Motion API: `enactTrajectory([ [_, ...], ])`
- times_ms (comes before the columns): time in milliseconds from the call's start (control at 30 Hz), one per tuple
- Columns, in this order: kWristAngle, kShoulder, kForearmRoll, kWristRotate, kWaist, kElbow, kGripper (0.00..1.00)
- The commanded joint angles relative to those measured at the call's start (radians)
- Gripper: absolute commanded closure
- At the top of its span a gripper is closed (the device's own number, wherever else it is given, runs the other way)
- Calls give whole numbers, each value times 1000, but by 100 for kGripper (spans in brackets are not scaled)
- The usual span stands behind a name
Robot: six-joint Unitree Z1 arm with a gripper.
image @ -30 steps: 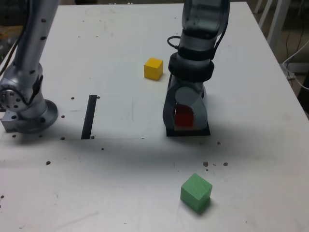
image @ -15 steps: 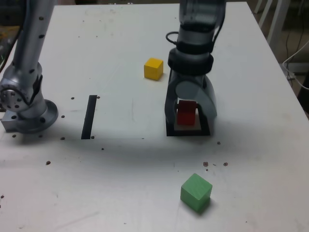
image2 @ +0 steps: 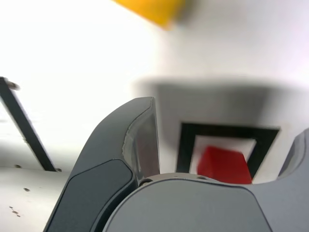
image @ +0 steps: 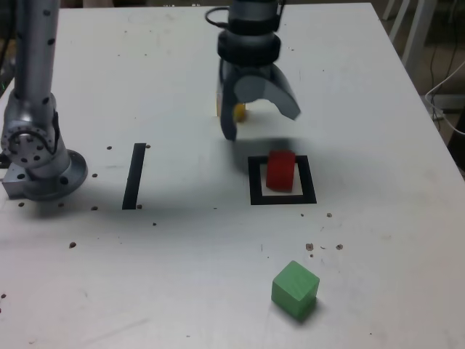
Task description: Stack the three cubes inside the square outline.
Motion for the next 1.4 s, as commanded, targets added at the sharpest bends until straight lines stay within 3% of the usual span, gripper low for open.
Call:
enactTrajectory([
  [0,17,-27,11,3,23,13,0],
  [433,75,-54,19,75,166,66,0],
  [800,107,-42,-40,487,242,50,1],
  [967,119,-26,-49,616,245,49,4],
  [1167,143,11,-62,675,245,50,13],
  [1367,149,43,-90,686,242,51,34],
])
